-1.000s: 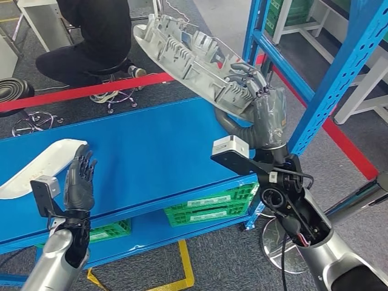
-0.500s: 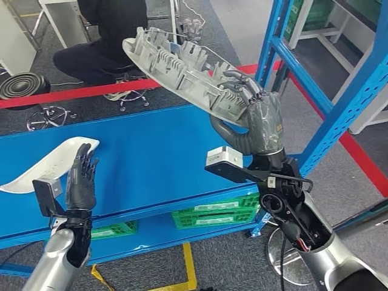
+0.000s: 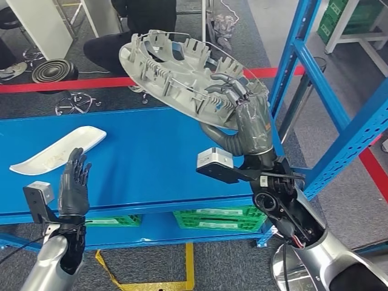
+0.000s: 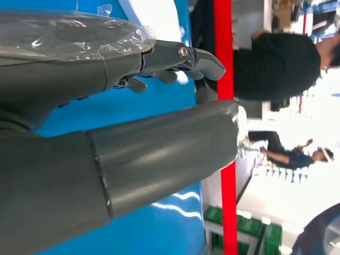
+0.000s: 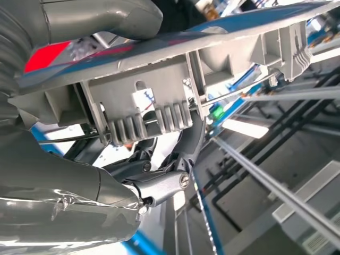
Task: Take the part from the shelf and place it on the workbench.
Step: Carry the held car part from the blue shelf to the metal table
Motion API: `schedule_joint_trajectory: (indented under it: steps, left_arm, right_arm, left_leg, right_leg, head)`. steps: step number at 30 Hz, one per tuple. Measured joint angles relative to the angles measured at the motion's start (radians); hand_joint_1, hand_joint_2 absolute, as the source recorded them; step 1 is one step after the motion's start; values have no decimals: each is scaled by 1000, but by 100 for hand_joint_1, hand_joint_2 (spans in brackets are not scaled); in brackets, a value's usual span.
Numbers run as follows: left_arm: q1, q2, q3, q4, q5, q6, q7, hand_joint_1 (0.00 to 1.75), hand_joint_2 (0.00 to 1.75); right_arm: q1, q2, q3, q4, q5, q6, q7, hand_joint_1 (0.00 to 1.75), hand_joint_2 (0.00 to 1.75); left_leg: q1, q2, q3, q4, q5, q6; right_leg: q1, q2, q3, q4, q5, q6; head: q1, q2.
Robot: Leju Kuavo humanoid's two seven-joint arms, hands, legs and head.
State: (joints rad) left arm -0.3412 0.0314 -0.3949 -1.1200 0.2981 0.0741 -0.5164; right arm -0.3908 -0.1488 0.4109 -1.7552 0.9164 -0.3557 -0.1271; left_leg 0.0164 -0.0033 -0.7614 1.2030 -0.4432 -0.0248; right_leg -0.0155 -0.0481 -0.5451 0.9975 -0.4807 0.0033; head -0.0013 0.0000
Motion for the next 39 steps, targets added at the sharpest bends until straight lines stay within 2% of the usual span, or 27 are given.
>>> schedule_joint_trajectory:
  steps: [1,3,4,6,7,9,11,12,13,14,15,16,18,20,22,23,24,26,28,29,30,31,33,35,37,38,39]
  left_arm:
    - [0,2,0,-4,-1,0,1,0,0]
    - [-1,4,0,-11,-4,-1,2,0,0]
    - [-1,5,0,-14,-6,-2,2,0,0]
    - [-1,6,0,-16,-8,-4,2,0,0]
    - [0,7,0,-16,-9,-6,2,0,0]
    - [-2,6,0,-16,-10,-10,1,0,0]
    - [-5,3,0,-16,-12,-14,0,0,0]
    - [-5,1,0,-16,-13,-16,-2,0,0]
    - [-5,-1,0,-15,-14,-18,-4,0,0]
    - [-5,-1,0,-15,-15,-20,-6,0,0]
    - [-5,-2,0,-15,-16,-20,-9,0,0]
    - [-5,-2,0,-14,-18,-20,-13,0,0]
    - [-6,-2,0,-15,-21,-17,-21,0,0]
    - [-5,-2,0,-15,-24,-14,-26,0,0]
    - [-2,-2,1,-17,-25,-11,-29,0,0]
    - [-1,-1,1,-18,-25,-11,-29,0,0]
    - [-2,0,1,-19,-26,-10,-30,0,0]
    - [-4,0,1,-21,-26,-10,-30,0,0]
    - [-2,0,1,-21,-26,-9,-30,0,0]
    - [1,0,1,-21,-26,-9,-30,0,0]
    - [3,0,1,-21,-26,-9,-30,0,0]
    - [3,0,1,-21,-26,-6,-29,0,0]
    - [3,-1,1,-25,-25,2,-29,0,0]
    - [4,-1,1,-35,-24,17,-28,0,0]
    - [9,0,1,-49,-21,30,-25,0,0]
    - [13,0,1,-57,-19,33,-23,0,0]
    - [15,1,1,-65,-18,36,-20,0,0]
  right_arm:
    - [-1,0,1,0,-2,0,1,175,175]
    - [-2,0,3,0,-2,-1,1,175,175]
    - [-3,0,3,0,-2,-1,1,175,175]
    - [-5,0,5,0,-2,-2,2,175,175]
    - [-5,0,6,0,-2,-2,2,175,175]
    - [-6,-1,9,0,-2,-3,3,175,175]
    - [-6,-2,9,1,-2,-4,2,175,175]
    - [-6,-3,10,1,-2,-5,2,175,175]
    - [-5,-4,10,1,-3,-6,1,175,175]
    - [-5,-4,11,2,-4,-6,1,175,175]
    - [-4,-5,12,3,-5,-6,1,175,175]
    - [-4,-6,13,3,-6,-7,0,175,175]
    - [-4,-7,15,4,-6,-9,-4,175,175]
    - [-3,-8,17,5,-6,-14,-7,175,175]
    - [-3,-8,21,5,-6,-16,-8,175,175]
    - [-3,-8,23,5,-7,-17,-8,175,175]
    - [-3,-8,24,5,-8,-17,-8,175,175]
    - [-3,-9,26,5,-11,-17,-8,175,175]
    - [-3,-9,29,5,-11,-16,-9,175,175]
    - [-1,-9,31,5,-11,-15,-9,175,175]
    - [0,-9,33,5,-12,-13,-10,175,175]
    - [2,-9,35,5,-14,-10,-13,175,175]
    - [3,-9,42,5,-19,-4,-25,175,175]
    - [5,-7,57,5,-21,0,-37,175,175]
    - [8,-3,76,5,-20,0,-44,175,175]
    - [10,-1,85,5,-20,-1,-45,175,175]
    - [12,0,93,5,-20,-1,-45,175,175]
  left_leg:
    - [-11,14,35,-76,35,17]
    - [-35,53,93,-194,71,42]
    - [-43,63,105,-221,73,49]
    - [-45,48,112,-236,73,50]
    - [-42,37,118,-245,75,51]
    - [-31,17,134,-263,80,53]
    - [-27,-5,142,-268,80,56]
    - [-26,-17,144,-268,79,57]
    - [-26,-31,145,-268,78,58]
    - [-25,-45,148,-267,77,57]
    - [-23,-60,150,-265,75,55]
    - [-21,-75,152,-262,72,51]
    - [-19,-101,147,-251,67,41]
    - [-15,-124,133,-244,70,28]
    - [-12,-145,123,-244,76,15]
    - [-14,-134,119,-236,72,9]
    - [-17,-109,106,-212,59,3]
    - [-18,-39,46,-100,8,-8]
    - [-10,-10,-28,31,-35,-17]
    - [-6,-6,-45,55,-34,-20]
    - [-3,-3,-42,42,-17,-21]
    - [-2,4,-14,-14,15,-21]
    - [-6,44,67,-162,74,-16]
    - [-14,68,111,-243,92,-2]
    - [-19,47,113,-250,87,12]
    - [-17,36,116,-253,87,18]
    - [-14,24,121,-256,86,26]
  right_leg:
    - [4,-11,4,-1,-3,-3]
    - [12,-31,10,-4,-9,-2]
    - [14,-41,13,-6,-12,0]
    - [16,-61,20,-13,-16,8]
    - [16,-56,23,-13,-22,11]
    - [12,-10,6,33,-52,19]
    - [7,37,-57,160,-106,28]
    - [5,44,-94,228,-126,32]
    - [4,46,-121,270,-131,36]
    - [3,46,-132,276,-116,39]
    - [1,49,-123,238,-80,42]
    - [-2,60,-98,170,-34,43]
    - [-13,114,-45,44,24,43]
    - [-15,148,-23,-1,27,35]
    - [-13,126,-15,-11,27,22]
    - [-15,113,-9,-17,29,16]
    - [-17,97,-4,-23,31,9]
    - [-17,67,2,-30,32,-2]
    - [-14,36,3,-31,30,-6]
    - [-13,21,4,-31,27,-6]
    - [-13,7,5,-31,25,-5]
    - [-13,-7,8,-31,22,-3]
    - [-10,-28,17,-30,13,5]
    - [-2,-46,26,-32,4,16]
    - [0,-65,36,-38,-2,27]
    - [-2,-65,38,-38,-9,33]
    - [-5,-50,35,-23,-23,36]
  head:
    - [-1,0]
    - [0,0]
    - [1,0]
    - [0,0]
    - [1,0]
    - [6,0]
    - [16,0]
    - [21,0]
    - [25,0]
    - [27,0]
    - [30,0]
    - [33,0]
    - [37,0]
    - [38,0]
    - [39,0]
    - [37,0]
    - [32,0]
    - [17,0]
    - [9,0]
    - [7,0]
    - [6,0]
    - [4,0]
    - [1,0]
    - [3,0]
    - [9,0]
    - [11,0]
    - [13,0]
